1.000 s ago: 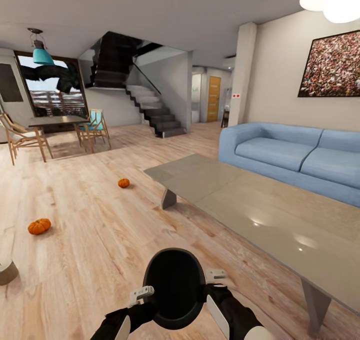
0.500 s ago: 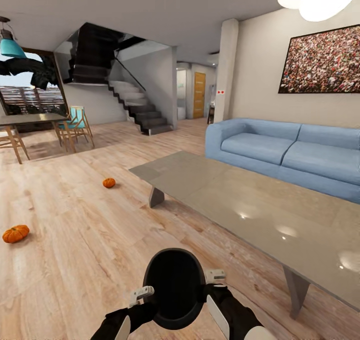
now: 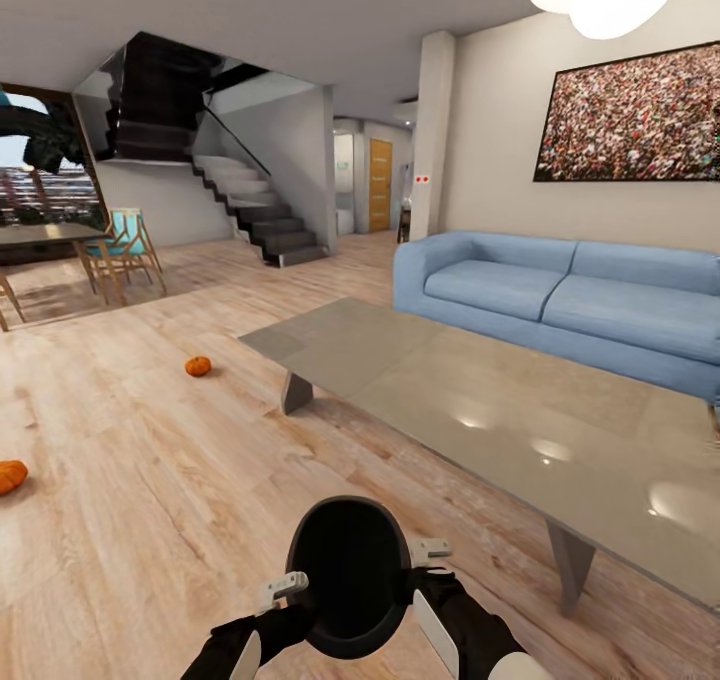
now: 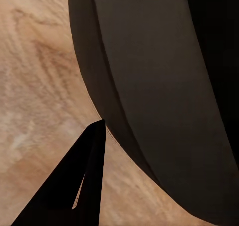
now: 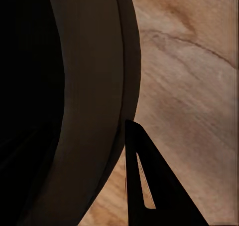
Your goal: Place each of the two pumpkins and all three candles from the living room inside a cabinet in the living room (use any cabinet), then make sure every cabinet is closed, and position the cauldron so it is next to a table in the living room.
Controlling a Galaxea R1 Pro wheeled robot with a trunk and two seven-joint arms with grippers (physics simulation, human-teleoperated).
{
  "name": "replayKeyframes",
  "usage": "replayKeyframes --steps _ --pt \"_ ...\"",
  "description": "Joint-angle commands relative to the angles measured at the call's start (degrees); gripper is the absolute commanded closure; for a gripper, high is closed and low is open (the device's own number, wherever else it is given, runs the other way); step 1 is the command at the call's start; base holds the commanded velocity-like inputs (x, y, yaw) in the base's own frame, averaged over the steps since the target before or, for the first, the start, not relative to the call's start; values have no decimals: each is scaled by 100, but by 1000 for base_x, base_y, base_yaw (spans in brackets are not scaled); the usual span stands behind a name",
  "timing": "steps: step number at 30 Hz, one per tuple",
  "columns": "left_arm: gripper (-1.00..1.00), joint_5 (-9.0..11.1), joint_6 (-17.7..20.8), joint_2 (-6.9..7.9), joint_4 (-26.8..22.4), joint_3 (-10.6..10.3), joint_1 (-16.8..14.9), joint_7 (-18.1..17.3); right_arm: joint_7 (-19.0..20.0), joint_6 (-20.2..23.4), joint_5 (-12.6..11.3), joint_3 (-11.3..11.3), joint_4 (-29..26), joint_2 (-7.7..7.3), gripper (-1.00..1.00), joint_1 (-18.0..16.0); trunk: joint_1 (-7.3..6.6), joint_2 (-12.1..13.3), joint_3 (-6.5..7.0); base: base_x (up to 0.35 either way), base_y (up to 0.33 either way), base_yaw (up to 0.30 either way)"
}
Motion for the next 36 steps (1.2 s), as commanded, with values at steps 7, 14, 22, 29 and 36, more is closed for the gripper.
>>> replayKeyframes --steps 7,14,22,29,36 --pt "100 228 7 9 6 35 -1 2 259 -56 -43 14 -19 0 100 -5 10 -6 -50 0 0 -164" --pt "100 228 7 9 6 35 -1 2 259 -56 -43 14 -19 0 100 -5 28 -15 -192 0 0 -50" --pt "100 228 7 9 6 35 -1 2 262 -56 -43 14 -19 0 100 -5 41 -22 -252 0 0 -172" --pt "100 228 7 9 6 35 -1 2 260 -56 -43 14 -19 0 100 -5 41 -22 -204 0 0 -182" --pt "100 228 7 9 6 35 -1 2 261 -56 -43 14 -19 0 100 -5 41 -22 -157 0 0 -182"
